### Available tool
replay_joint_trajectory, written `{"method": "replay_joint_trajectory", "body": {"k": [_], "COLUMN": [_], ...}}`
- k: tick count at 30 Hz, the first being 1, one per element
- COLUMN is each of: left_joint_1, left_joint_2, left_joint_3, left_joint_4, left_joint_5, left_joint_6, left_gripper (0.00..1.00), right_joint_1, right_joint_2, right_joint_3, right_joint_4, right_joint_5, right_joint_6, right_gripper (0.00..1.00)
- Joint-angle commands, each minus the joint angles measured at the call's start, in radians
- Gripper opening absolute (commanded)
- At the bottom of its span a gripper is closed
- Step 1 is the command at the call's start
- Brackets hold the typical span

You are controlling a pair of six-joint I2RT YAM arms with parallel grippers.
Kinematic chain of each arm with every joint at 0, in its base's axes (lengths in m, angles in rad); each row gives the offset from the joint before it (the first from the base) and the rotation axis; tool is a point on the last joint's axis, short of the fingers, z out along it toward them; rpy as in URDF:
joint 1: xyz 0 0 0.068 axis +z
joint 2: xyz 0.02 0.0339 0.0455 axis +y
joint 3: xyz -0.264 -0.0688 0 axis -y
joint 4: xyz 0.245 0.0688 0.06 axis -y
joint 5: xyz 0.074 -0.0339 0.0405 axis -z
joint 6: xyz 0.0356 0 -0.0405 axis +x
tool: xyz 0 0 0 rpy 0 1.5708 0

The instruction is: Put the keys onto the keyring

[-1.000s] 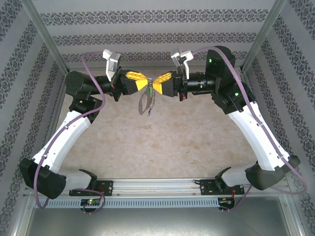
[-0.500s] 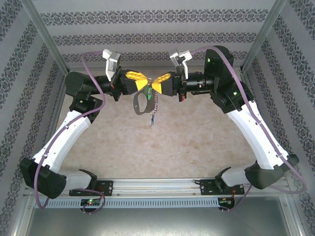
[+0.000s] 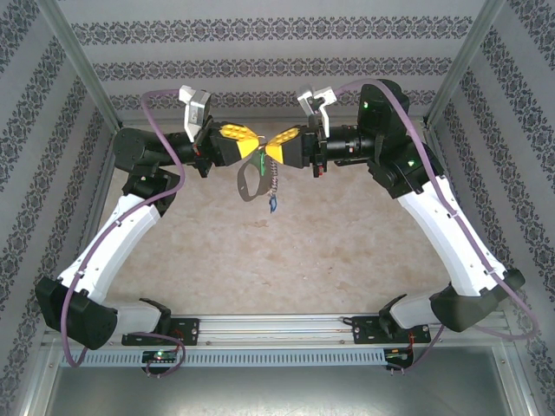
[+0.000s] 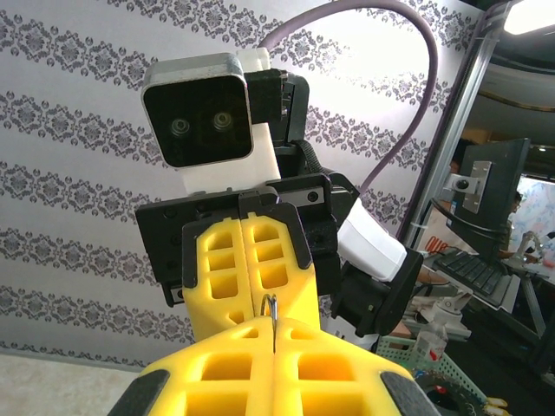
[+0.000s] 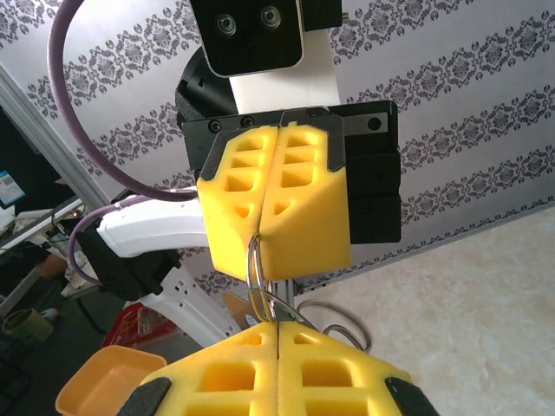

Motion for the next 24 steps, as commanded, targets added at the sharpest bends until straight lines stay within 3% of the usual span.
{"method": "replay_joint_trajectory", "body": {"k": [1, 8, 16, 24], "left_joint_1": [0.007, 0.008, 0.011, 0.013], "left_joint_2": [-0.004, -0.003, -0.004, -0.003], "left_joint_3": [0.012, 0.014, 0.013, 0.015], "left_joint_4": [0.107, 0.112, 0.112, 0.113], "left_joint_5": [0.006, 0.009, 0.01, 0.01], "left_joint_6": [-0.023, -0.03, -0.03, -0.033], "left_gripper": [0.0, 0.0, 0.0, 0.0], "right_joint_1": [-0.01, -0.013, -0.026, -0.023], "right_joint_2": [0.025, 0.034, 0.022, 0.014], "right_joint_3": [-0.015, -0.013, -0.025, -0.028], "right_joint_4": [0.019, 0.026, 0.057, 0.102], "right_joint_5": [0.0, 0.018, 0.054, 0.013], "right_joint_6": [0.03, 0.039, 0.057, 0.076], "right_gripper": [0.0, 0.03, 0.18, 0.17]}}
